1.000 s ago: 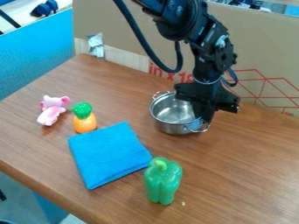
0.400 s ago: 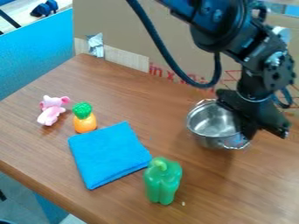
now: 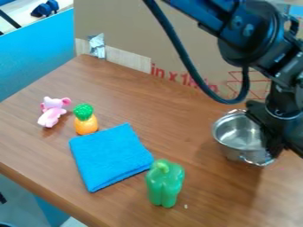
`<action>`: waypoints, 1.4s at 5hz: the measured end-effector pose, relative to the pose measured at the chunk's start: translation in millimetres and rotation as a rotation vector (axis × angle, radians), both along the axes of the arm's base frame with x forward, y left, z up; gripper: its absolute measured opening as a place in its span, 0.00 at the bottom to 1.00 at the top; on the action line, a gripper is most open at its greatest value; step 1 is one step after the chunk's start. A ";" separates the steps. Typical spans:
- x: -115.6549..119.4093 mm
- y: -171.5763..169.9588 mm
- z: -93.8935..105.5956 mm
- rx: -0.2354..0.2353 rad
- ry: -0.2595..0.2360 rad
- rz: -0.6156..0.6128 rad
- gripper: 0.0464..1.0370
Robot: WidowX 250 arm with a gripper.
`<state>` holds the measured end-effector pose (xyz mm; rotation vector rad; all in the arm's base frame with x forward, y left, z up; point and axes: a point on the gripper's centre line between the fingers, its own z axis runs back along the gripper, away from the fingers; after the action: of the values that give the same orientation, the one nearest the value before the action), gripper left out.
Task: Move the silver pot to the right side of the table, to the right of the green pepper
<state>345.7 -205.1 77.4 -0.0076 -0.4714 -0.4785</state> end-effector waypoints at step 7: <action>-39.5 8.9 4.6 -0.315 0.050 -0.207 0.87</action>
<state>306.2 -196.2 82.0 -0.3733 -0.4949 -0.6009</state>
